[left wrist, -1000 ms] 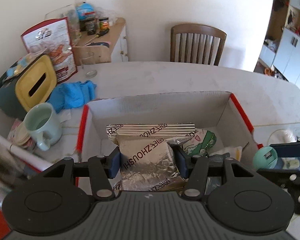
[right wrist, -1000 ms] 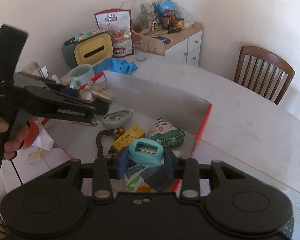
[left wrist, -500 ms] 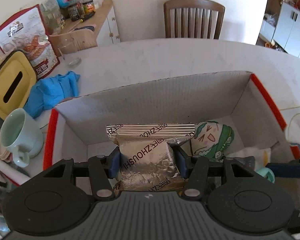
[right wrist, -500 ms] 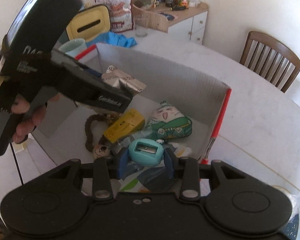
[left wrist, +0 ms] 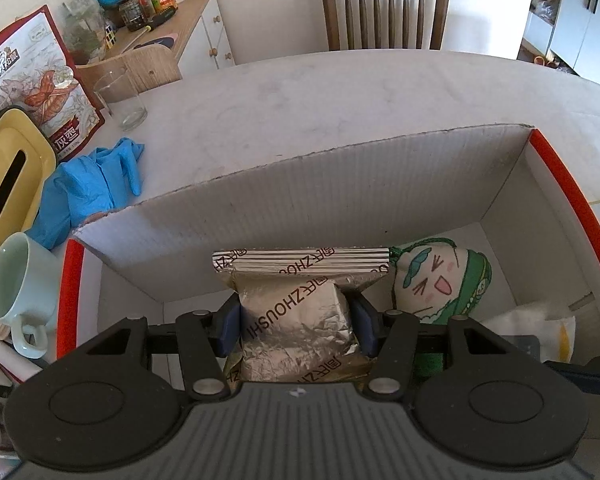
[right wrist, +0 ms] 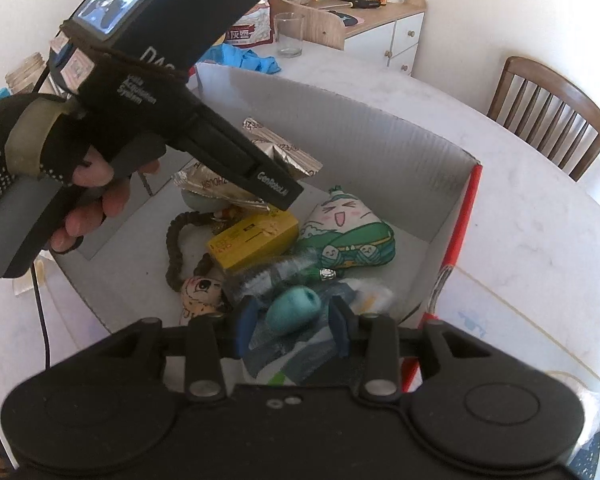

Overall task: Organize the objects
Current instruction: 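Open the left tool to drop the silver bag while the right tool releases the sharpener into the box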

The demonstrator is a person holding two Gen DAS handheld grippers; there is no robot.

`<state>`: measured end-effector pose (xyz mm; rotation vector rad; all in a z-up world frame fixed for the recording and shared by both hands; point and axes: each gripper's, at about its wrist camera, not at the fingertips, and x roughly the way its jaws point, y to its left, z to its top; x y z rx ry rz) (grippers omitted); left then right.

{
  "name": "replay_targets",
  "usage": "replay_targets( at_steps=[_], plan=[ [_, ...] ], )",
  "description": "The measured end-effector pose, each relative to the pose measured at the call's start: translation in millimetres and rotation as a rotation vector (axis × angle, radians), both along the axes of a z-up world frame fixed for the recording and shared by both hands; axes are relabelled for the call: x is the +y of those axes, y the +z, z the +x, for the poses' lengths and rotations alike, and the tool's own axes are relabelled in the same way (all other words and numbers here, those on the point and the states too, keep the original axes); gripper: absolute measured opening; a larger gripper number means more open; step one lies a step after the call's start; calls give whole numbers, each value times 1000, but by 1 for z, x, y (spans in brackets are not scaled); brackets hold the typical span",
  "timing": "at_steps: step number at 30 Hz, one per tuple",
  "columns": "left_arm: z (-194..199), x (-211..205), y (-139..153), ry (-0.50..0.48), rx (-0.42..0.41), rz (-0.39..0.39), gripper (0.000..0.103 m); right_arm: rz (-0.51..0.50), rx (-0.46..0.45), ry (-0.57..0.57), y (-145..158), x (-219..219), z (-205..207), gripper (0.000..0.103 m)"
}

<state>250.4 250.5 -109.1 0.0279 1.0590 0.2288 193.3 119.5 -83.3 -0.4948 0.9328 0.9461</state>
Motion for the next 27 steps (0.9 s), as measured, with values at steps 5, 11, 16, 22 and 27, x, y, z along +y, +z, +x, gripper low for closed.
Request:
replay_targets(
  at_steps=[5,11,16,22,27],
  plan=[
    [2,-2,-1,1,-1,8,57,11,7,-6,2,-2,1,41],
    [-4,-1,3,20,-28,-27,67,33,18,-14,6,-7,1,43],
    [-11,-6,10,8,-47,-21,67,55,21,-22,11,-13,-1,44],
    [-27,-11,24,5,-80,-23,67,96,21,-33,24,-24,-2,44],
    [-43,-16,39,31,-112,-33,67,129,24,-50,33,-35,-4,47]
  ],
)
